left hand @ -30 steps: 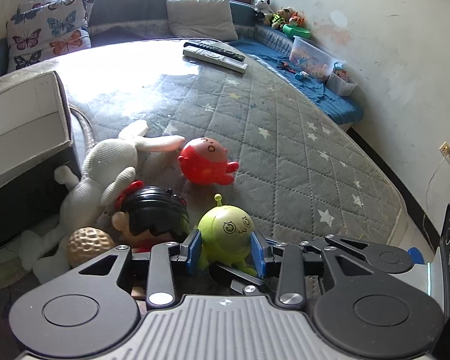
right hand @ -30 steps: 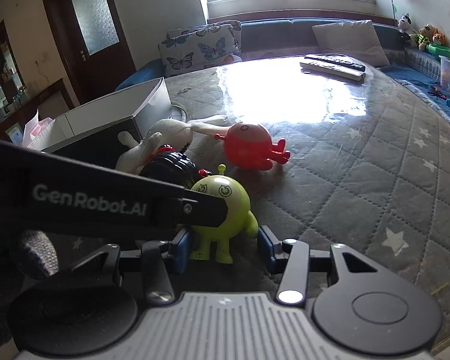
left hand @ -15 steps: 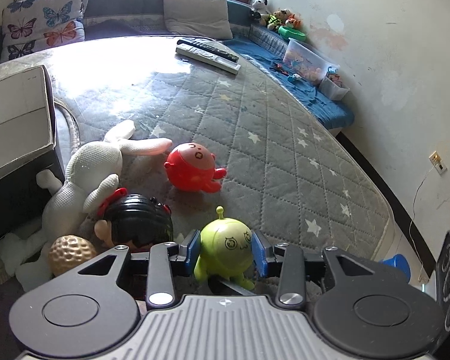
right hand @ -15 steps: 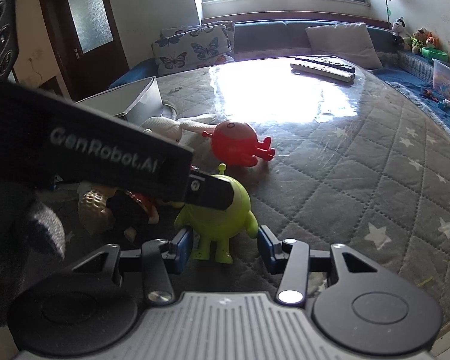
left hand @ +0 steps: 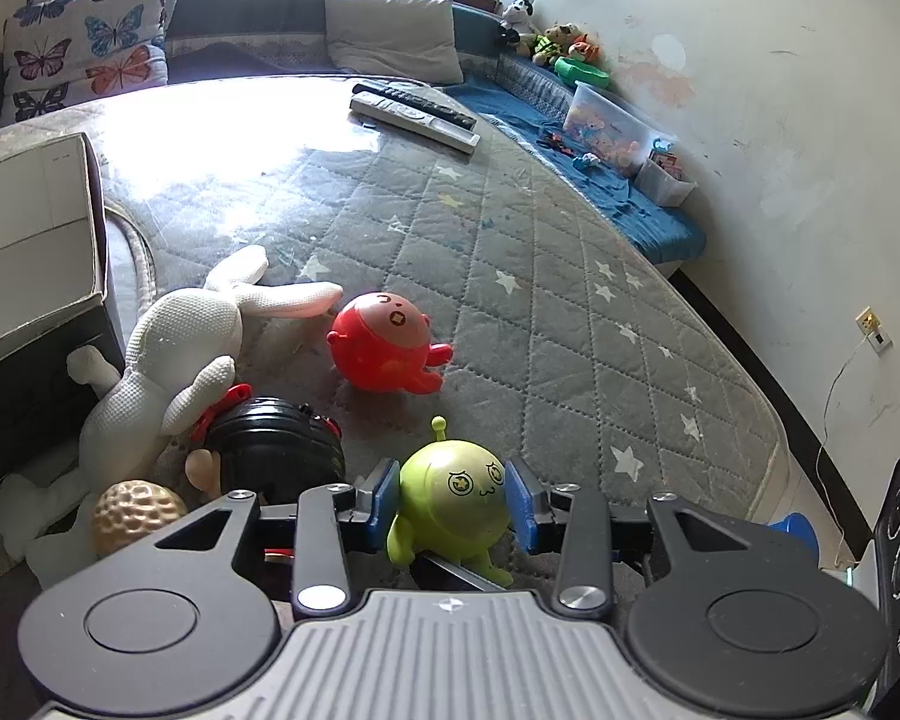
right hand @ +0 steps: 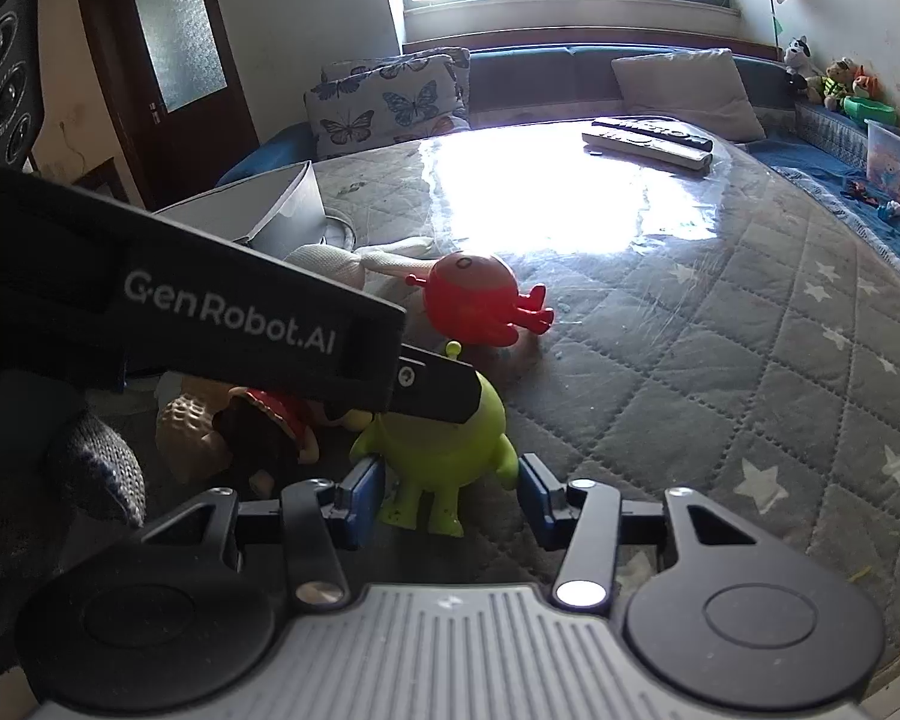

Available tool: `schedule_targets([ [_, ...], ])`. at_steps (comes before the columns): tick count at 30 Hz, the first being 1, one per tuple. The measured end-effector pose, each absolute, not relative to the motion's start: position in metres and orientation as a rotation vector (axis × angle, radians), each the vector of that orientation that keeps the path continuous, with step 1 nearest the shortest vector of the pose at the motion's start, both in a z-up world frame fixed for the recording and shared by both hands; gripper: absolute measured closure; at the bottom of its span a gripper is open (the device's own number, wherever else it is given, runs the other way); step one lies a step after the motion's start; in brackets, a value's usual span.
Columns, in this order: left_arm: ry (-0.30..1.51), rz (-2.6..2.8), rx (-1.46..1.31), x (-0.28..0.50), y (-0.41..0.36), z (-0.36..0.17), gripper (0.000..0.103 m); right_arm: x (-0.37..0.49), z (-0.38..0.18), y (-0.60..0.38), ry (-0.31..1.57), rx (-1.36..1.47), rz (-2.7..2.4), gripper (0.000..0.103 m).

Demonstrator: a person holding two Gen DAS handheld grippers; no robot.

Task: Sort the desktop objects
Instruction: 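Close the right gripper on the green alien toy and lift it, then carry the green alien toy with the right gripper into the white box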

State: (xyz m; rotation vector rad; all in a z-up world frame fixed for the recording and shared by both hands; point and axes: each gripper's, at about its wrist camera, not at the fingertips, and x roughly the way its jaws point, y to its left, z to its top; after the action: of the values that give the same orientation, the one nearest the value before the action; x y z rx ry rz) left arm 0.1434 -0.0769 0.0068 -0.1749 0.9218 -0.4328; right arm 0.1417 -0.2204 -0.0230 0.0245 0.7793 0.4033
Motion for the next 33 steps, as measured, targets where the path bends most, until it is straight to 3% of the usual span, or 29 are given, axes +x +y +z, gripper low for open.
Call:
schedule_targets([
  [18, 0.736, -0.329, -0.247, 0.131, -0.013, 0.07, 0.061, 0.153, 0.044, -0.165, 0.64, -0.076, 0.544, 0.055],
  [33, 0.656, -0.132, -0.232, 0.184, 0.079, 0.089, 0.064, 0.226, 0.071, -0.057, 0.613, -0.126, 0.725, 0.058],
])
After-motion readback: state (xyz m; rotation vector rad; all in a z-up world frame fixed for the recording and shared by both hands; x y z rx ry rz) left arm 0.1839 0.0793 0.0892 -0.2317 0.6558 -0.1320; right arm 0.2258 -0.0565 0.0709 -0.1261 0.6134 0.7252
